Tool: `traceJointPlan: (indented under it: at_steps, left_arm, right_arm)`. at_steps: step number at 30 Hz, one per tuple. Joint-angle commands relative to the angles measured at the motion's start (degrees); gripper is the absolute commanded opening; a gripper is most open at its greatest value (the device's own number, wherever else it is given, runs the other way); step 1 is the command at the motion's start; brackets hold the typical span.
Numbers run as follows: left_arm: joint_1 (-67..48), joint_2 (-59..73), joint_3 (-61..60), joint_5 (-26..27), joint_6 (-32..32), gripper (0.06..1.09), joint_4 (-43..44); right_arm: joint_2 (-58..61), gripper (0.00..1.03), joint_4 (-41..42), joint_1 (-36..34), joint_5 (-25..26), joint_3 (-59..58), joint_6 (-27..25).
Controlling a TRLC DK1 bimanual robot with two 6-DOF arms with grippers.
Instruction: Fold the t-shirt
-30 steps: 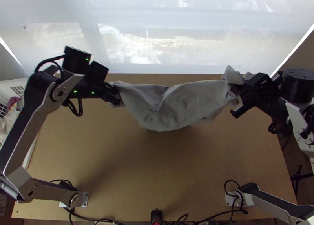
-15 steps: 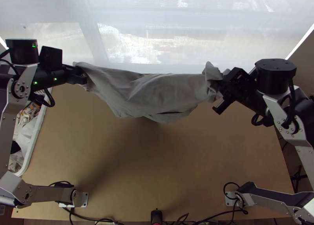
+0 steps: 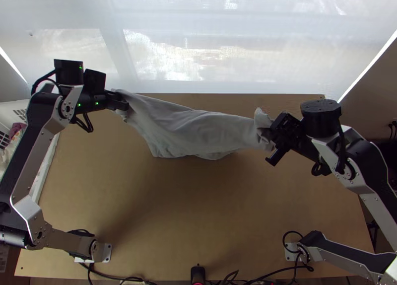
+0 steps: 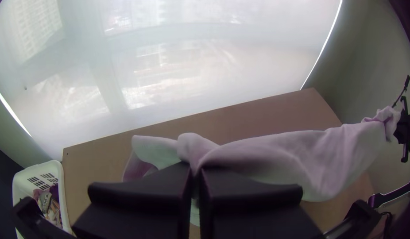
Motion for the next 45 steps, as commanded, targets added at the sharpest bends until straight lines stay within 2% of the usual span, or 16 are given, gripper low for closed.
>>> traceJointPlan:
  at_steps: [1, 5, 10, 15, 18, 23, 29, 32, 38, 41, 43, 45]
  left_arm:
    - [-2.42, -2.99, -2.96, 0.15, -0.62, 0.09, 1.48]
    - [-4.71, -13.28, -5.25, 1.12, -0.27, 0.09, 1.39]
    - [-6.46, -23.56, -4.81, 1.03, -0.09, 0.09, 0.24]
    - [-6.99, -31.30, -3.84, 0.94, 0.44, 0.09, -1.07]
    - [-7.17, -34.81, -2.08, 0.86, 0.17, 0.09, -2.66]
    - [-14.64, -37.18, 2.31, 1.21, -0.62, 0.09, -14.61]
    - [-16.48, -37.10, 3.72, 2.17, 2.19, 0.09, -25.07]
    - [-16.48, -35.25, -4.72, 2.17, 3.95, 0.09, -22.96]
    - [-17.71, -24.97, -19.22, 2.17, 2.46, 0.09, -6.00]
    - [-17.63, -16.62, -23.97, 1.74, 2.90, 0.09, 1.48]
    - [-17.45, -9.59, -24.41, 1.30, 3.60, 0.09, 3.23]
    - [-17.27, -4.66, -25.20, 0.77, 3.69, 0.09, 6.92]
  right_arm:
    - [-4.95, 0.03, -4.27, 0.16, 0.01, -2.68, 0.31]
    - [-6.62, 0.03, -5.06, -1.16, 1.06, 2.95, -0.57]
    - [-7.58, 0.03, -4.89, -0.37, 5.02, 8.92, -3.03]
    - [-10.57, 0.03, -0.76, 0.95, 9.68, 11.12, -6.28]
    - [-13.65, 0.02, 2.41, 0.95, 10.56, 11.21, -9.01]
    - [-17.34, 0.02, 1.88, 1.04, 11.00, 11.29, -12.61]
    - [-20.94, 0.03, -3.22, 3.50, 11.00, 6.55, -12.70]
    - [-21.82, 0.02, -2.78, 3.67, 11.00, 1.01, -11.47]
    - [-21.12, 0.02, 0.12, 6.75, 10.56, -10.94, -7.95]
    - [-17.95, 0.02, 1.27, 6.13, 8.71, -12.96, -4.53]
    - [-16.28, 0.02, 3.02, 3.67, 5.64, -14.63, -4.26]
    - [-15.40, 0.02, 4.34, 2.62, 4.76, -17.18, -4.26]
